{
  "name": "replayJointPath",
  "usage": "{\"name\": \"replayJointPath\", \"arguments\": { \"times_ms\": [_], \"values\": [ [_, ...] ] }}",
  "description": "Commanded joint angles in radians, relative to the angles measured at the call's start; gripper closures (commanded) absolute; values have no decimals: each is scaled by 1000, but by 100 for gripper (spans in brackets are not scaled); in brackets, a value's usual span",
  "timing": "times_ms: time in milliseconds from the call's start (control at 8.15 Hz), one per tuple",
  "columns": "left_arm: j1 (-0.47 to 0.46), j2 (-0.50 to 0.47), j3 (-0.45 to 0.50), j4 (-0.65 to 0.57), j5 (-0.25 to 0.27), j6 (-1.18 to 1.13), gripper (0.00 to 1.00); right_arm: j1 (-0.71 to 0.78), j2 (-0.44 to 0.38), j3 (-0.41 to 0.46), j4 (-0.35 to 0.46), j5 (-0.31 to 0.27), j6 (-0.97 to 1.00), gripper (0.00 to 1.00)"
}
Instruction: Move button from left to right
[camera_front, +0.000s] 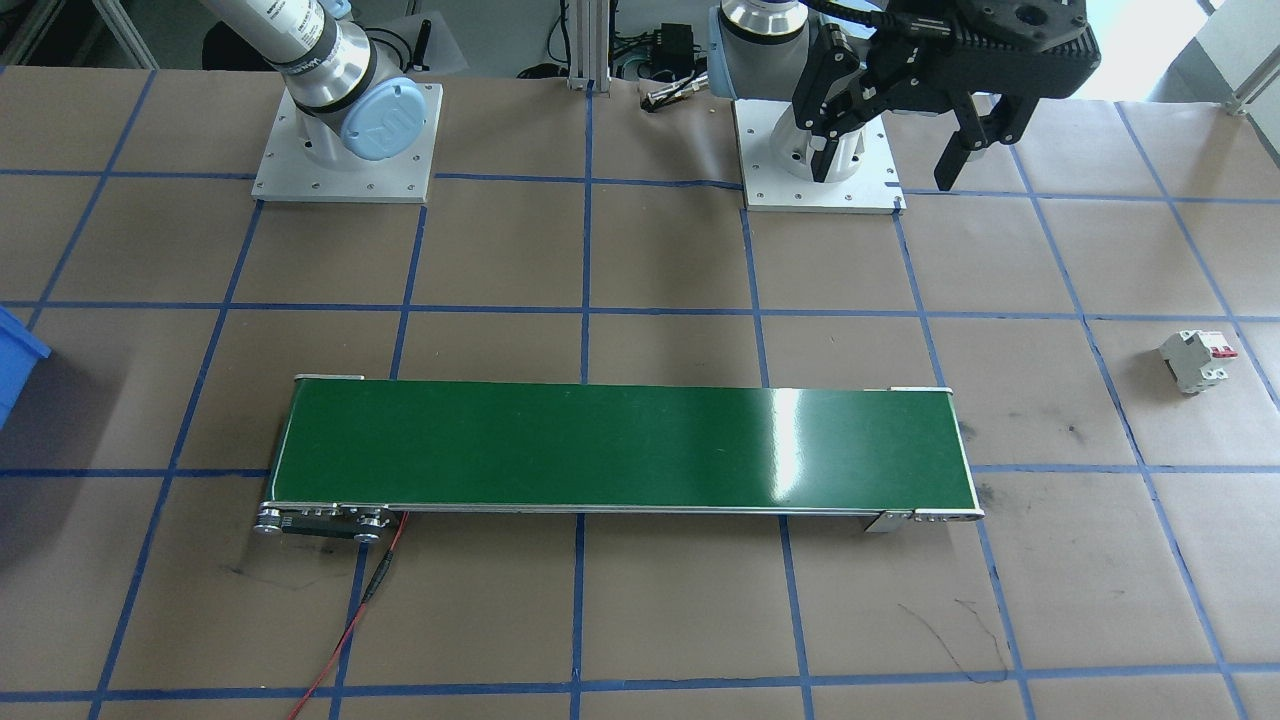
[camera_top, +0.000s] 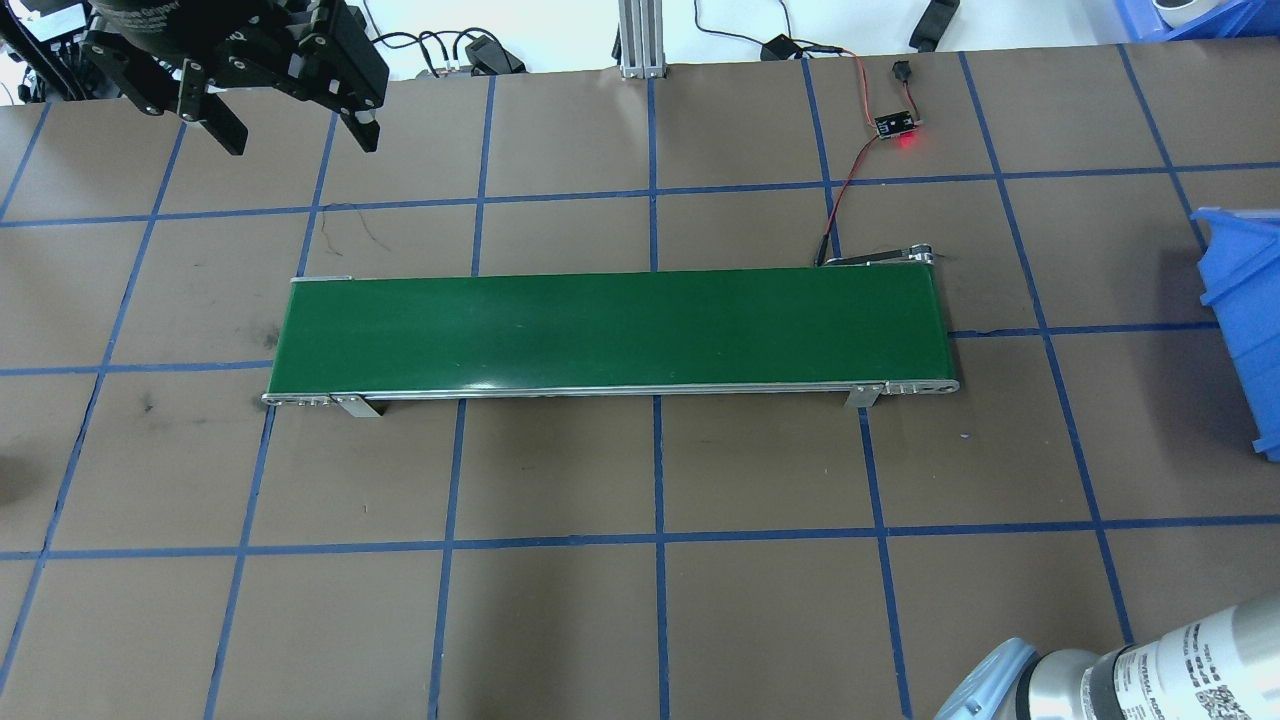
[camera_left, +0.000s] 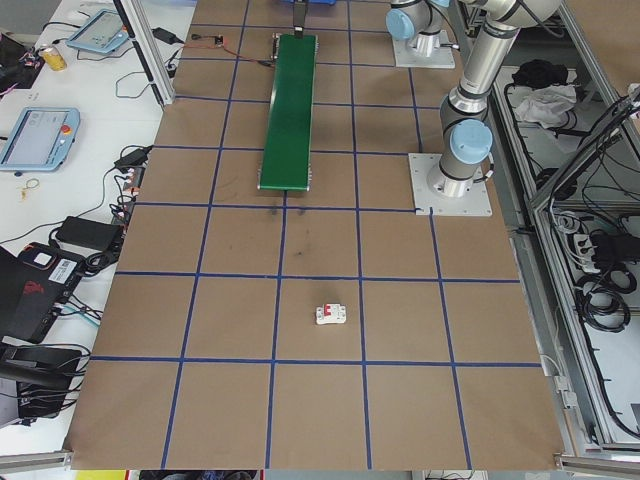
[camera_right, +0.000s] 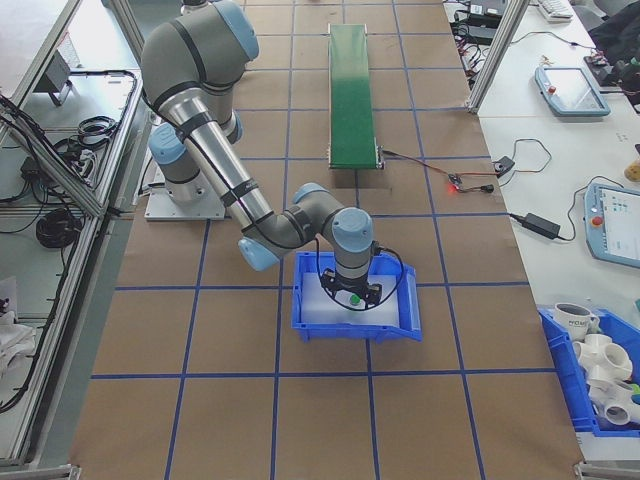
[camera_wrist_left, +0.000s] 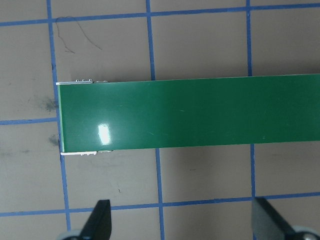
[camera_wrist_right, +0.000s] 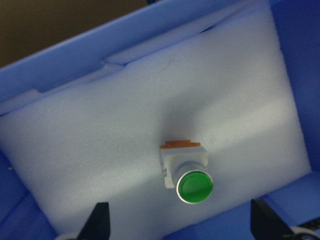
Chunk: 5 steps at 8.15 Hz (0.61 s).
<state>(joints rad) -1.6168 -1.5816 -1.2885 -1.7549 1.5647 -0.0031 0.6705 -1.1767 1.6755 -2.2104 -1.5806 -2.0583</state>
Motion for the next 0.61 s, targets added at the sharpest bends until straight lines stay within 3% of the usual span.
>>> {"name": "replayJointPath", "arguments": {
  "times_ms": [0, 245, 491],
  "values": [
    [0, 0, 0, 0, 0, -2, 0, 4, -205, 1, 293, 8, 323, 0],
    [0, 0, 0, 0, 0, -2, 0, 68, -364, -6, 502, 8, 601, 0],
    [0, 0, -2, 2, 2, 0, 0, 206, -483, -17, 611, 5, 854, 0]
  ]
}}
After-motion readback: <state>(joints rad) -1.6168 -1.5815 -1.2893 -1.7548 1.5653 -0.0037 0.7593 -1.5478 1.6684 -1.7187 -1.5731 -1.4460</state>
